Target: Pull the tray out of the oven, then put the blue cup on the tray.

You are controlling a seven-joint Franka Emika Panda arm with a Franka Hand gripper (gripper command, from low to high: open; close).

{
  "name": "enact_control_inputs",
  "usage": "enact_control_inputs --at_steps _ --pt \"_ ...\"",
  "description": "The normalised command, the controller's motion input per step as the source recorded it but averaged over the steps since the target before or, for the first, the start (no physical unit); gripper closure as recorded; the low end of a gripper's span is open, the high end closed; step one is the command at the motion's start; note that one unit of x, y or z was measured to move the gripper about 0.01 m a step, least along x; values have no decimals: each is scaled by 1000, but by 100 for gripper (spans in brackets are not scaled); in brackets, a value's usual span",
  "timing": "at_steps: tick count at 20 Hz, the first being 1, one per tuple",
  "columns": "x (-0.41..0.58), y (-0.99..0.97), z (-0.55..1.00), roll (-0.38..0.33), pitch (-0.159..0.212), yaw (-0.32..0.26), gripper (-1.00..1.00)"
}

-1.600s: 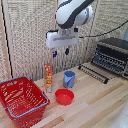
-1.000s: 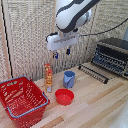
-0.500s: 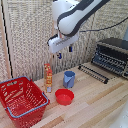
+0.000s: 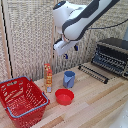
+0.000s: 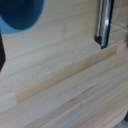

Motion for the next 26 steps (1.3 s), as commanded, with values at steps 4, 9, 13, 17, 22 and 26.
enact_control_inputs --at_steps 4,9,13,17,22,26 --pt "0 -619 -198 -333 0 19 -100" --pt "14 -670 -247 -295 0 31 -100" --pt "236 -570 -224 -235 0 89 -100" --pt "459 -444 -171 -178 0 133 -100" --pt "361 -542 -99 -146 0 130 -100" --pt "-12 -755 -6 -115 0 103 -100"
